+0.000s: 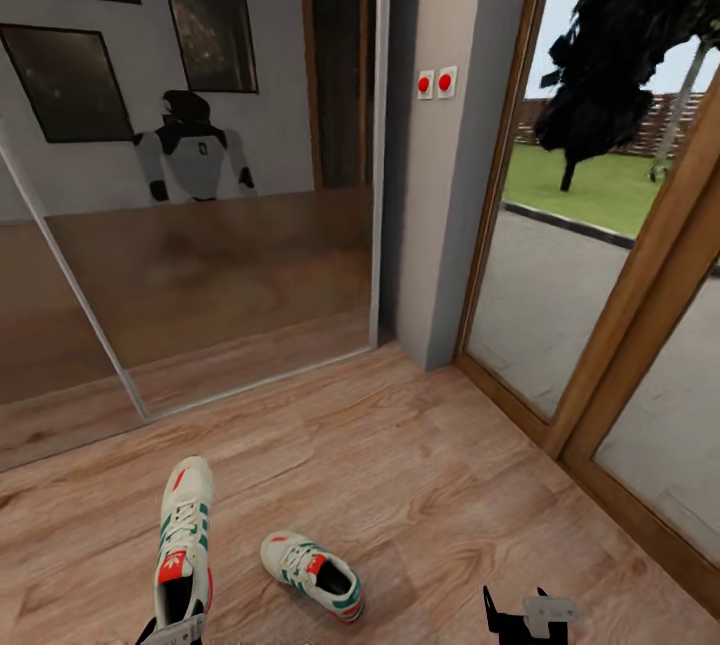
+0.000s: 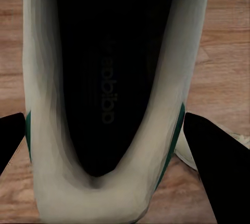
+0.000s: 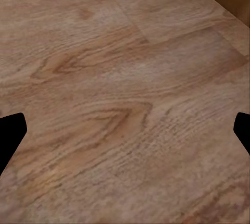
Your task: Pick up the two gym shoes and the two sandals from the corridor floor and place them onto the hallstand (shoe rack) in the corridor, making sure they are on the rack and not on the floor. Arrange them so the two gym shoes are next to each other and the two sandals are next to each other.
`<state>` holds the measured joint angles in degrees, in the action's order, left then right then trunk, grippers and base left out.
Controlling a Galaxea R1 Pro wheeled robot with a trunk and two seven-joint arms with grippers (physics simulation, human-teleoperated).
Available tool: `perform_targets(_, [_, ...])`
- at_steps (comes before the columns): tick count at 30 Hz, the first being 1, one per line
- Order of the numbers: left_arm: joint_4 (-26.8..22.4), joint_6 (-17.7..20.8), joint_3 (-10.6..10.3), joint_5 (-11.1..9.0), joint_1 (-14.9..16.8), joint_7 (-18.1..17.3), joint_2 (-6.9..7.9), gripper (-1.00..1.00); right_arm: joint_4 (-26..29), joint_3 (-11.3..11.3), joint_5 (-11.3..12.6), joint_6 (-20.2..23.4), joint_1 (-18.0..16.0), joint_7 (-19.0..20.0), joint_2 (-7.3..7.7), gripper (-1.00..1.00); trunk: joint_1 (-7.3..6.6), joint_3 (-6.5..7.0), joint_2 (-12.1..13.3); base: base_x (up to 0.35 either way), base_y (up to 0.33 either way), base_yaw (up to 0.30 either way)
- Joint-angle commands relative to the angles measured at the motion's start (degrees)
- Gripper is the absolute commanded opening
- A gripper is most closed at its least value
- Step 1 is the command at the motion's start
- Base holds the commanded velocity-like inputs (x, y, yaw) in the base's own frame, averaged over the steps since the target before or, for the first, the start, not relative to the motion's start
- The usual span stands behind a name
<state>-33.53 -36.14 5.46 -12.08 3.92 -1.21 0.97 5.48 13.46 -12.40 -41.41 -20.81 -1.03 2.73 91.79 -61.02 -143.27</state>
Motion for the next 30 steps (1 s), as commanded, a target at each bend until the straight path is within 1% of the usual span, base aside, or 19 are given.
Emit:
perform_targets(1, [0.0, -0.2, 0.0, -0.2, 0.0, -0.2, 0.00, -1.00, 0.0, 0.4, -0.6, -0.2, 0.0, -0.1, 0.00, 1.00, -0.01, -0.05, 0.0, 0.000, -0.040, 0.277])
perform_targets(30, [0.0, -0.2, 0.1, -0.3, 0.0, -0.2, 0.00, -1.00, 0.0, 0.4, -0.6, -0.2, 0.0, -0.1, 0.00, 1.00, -0.01, -0.05, 0.0, 0.000, -0.003, 0.277])
